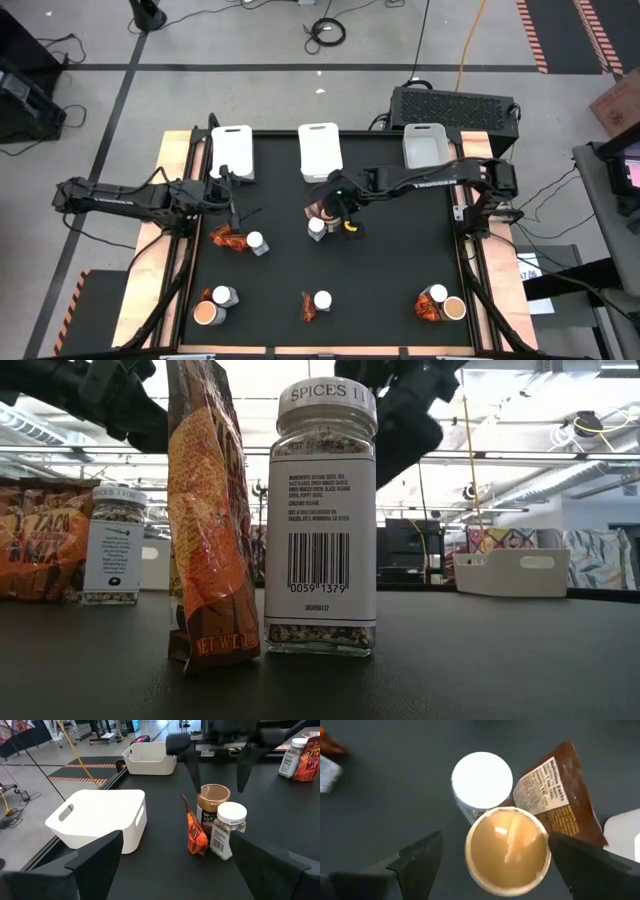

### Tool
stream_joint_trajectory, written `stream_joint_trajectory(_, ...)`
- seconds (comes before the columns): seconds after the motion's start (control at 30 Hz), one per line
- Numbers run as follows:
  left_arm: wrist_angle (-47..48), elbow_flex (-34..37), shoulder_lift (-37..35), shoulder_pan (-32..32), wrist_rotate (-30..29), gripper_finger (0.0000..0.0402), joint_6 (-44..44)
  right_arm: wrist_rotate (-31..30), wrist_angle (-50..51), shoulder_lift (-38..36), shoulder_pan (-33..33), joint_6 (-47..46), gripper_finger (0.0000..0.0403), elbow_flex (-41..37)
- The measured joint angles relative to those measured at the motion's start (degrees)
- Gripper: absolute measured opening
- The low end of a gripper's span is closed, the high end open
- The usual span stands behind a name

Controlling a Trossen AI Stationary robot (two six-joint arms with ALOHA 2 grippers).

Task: Sort spices by type
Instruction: Put the gold seasoning bottle into the gray bin

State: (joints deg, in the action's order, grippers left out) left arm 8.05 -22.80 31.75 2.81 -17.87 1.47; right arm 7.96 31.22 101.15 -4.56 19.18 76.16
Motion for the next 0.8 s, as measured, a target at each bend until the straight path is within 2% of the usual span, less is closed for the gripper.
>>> stream_joint_trajectory(0.8, -0.02, 0.03, 0.11, -0.04, 0.02, 0.0367, 0.83, -2.19, -0.89, 3.33, 0.02, -1.40, 0.0357, -0.07)
